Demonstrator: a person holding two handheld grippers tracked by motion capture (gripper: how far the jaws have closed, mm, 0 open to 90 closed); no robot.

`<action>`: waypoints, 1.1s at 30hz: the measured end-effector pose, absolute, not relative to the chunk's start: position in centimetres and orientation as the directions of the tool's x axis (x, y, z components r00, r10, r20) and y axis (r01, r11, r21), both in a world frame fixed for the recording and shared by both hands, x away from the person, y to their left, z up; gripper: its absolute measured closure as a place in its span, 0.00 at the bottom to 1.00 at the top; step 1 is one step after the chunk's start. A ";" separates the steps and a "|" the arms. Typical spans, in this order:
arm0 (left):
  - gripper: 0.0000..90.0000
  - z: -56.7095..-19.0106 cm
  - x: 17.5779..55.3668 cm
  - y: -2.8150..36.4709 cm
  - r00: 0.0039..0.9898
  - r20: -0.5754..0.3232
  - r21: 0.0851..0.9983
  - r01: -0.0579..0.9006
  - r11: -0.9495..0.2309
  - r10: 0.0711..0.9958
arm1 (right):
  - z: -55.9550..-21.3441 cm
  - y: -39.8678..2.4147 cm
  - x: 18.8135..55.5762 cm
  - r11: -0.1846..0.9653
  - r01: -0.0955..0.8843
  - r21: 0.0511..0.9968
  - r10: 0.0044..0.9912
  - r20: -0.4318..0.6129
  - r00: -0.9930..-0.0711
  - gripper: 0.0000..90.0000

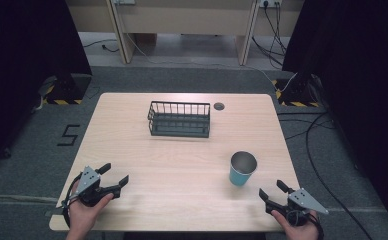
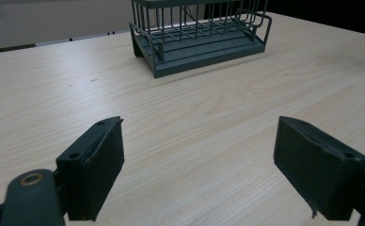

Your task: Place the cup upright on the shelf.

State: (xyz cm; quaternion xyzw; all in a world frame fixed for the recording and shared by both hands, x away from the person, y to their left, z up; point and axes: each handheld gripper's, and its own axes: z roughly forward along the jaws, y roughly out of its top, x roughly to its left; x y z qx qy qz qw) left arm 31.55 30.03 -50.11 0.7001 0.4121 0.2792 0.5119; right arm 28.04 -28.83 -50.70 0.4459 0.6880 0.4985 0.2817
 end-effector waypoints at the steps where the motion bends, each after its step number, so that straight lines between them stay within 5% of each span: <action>1: 0.18 -50.1 31.5 30.0 0.503 -0.029 0.948 0.289 -0.137 0.864 | -50.7 -28.6 28.1 0.110 0.334 0.936 0.887 0.059 -0.458 0.25; 33: 0.17 -50.1 31.5 30.0 0.510 -0.035 0.948 0.288 -0.132 0.859 | -48.7 -24.8 32.2 0.167 0.301 0.939 0.830 0.031 -0.556 0.18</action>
